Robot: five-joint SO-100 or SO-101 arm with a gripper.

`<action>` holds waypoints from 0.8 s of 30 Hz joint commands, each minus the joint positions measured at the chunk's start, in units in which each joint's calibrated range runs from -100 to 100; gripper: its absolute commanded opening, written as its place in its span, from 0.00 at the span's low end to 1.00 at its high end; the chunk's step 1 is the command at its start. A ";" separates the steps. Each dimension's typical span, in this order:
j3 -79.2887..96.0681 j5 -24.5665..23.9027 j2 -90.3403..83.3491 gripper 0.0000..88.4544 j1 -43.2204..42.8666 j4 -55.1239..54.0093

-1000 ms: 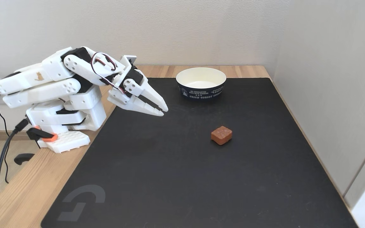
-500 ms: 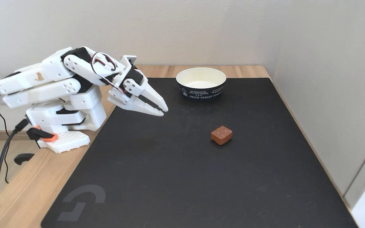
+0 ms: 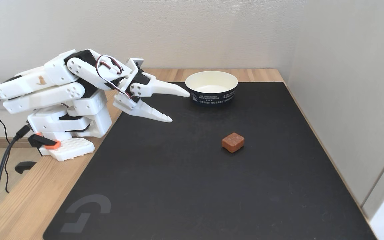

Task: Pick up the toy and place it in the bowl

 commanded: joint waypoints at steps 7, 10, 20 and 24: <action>-6.52 -5.74 2.92 0.41 -1.09 0.63; -18.15 -10.85 15.92 0.41 -0.93 0.29; -65.19 -18.99 71.53 0.41 -1.76 2.49; -86.83 -19.46 90.37 0.41 -1.76 10.53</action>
